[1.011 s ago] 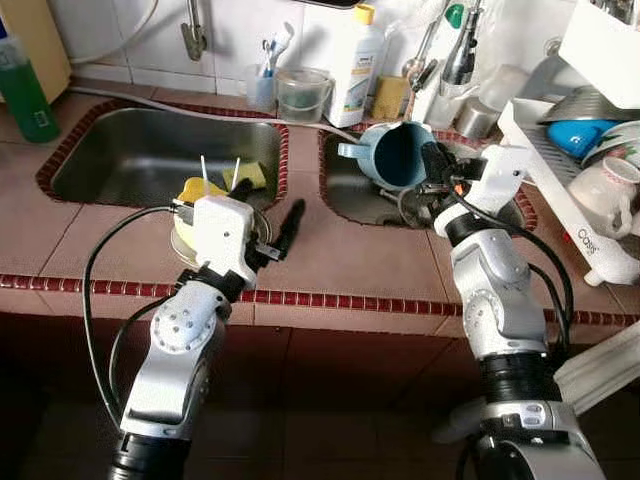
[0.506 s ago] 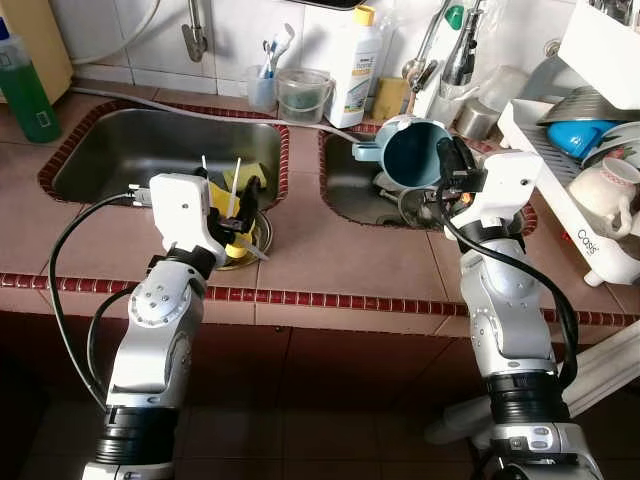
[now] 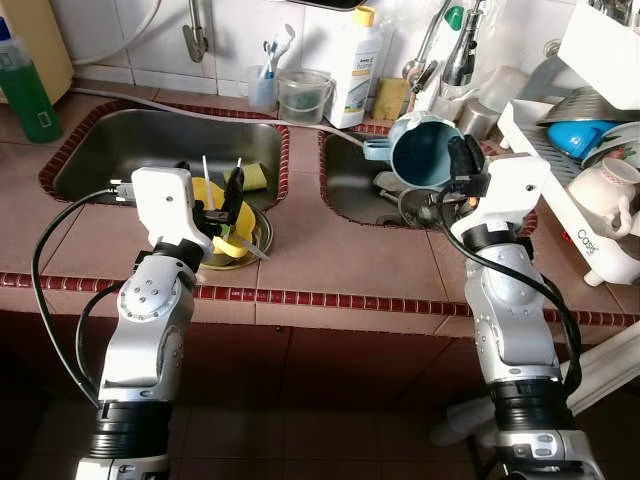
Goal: Kitchen organization
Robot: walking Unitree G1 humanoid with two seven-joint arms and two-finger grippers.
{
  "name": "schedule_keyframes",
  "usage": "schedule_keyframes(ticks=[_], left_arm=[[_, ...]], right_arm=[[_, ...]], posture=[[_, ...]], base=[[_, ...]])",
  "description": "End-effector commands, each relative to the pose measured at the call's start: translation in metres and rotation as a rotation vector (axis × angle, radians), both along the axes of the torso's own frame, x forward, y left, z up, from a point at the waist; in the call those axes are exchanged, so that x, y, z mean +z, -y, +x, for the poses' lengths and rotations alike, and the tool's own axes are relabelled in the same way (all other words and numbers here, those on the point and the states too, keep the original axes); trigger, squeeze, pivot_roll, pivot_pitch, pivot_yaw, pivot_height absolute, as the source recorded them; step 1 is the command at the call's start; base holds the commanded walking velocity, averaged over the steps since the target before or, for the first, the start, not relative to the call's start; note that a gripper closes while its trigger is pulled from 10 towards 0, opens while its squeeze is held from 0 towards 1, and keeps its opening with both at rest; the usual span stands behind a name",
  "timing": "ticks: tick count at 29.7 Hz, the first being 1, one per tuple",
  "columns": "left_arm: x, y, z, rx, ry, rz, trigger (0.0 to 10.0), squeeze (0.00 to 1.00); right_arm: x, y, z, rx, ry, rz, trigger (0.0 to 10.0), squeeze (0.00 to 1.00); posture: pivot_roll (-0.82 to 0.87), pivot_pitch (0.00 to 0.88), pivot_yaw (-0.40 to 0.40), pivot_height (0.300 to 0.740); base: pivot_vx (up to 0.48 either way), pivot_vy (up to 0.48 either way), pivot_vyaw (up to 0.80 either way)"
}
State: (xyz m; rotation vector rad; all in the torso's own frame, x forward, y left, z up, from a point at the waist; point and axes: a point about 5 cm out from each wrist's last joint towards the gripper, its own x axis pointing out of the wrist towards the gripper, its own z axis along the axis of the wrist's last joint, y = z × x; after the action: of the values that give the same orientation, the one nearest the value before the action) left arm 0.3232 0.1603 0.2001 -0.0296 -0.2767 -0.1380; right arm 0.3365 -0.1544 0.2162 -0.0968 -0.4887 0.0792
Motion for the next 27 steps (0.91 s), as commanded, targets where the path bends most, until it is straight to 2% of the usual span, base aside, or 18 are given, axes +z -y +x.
schedule_keyframes(ticks=[1,8,13,18,27], left_arm=[[-0.0018,0.0034,0.0003,-0.014,-0.024,-0.011,10.0,0.00],[0.0012,0.0008,0.0020,-0.010,-0.018,-0.007,10.0,0.00],[0.0058,0.0055,-0.0012,-0.046,0.019,-0.007,10.0,0.00],[0.0022,0.0044,-0.0013,-0.030,0.002,0.021,10.0,0.00],[0.0051,-0.0022,-0.0037,-0.003,0.034,0.030,10.0,0.00]], right_arm=[[0.0061,0.0021,-0.0031,-0.016,0.040,-0.022,10.0,0.00],[0.0051,0.0000,-0.0031,-0.009,0.035,-0.029,10.0,0.00],[0.0067,0.0004,-0.0020,-0.016,0.041,-0.031,10.0,0.00],[0.0089,-0.0020,-0.0017,-0.010,0.049,-0.031,10.0,0.00],[0.0120,-0.0016,-0.0016,-0.016,0.062,-0.034,10.0,0.00]], posture=[[-0.14,0.044,-0.101,0.740],[-0.14,0.052,-0.104,0.740],[-0.14,0.054,-0.107,0.740],[-0.14,0.056,-0.110,0.740],[-0.14,0.051,-0.106,0.740]], base=[[0.000,0.000,0.00],[0.000,0.000,0.00],[0.000,0.000,0.00],[0.000,0.000,0.00],[0.000,0.000,0.00]])
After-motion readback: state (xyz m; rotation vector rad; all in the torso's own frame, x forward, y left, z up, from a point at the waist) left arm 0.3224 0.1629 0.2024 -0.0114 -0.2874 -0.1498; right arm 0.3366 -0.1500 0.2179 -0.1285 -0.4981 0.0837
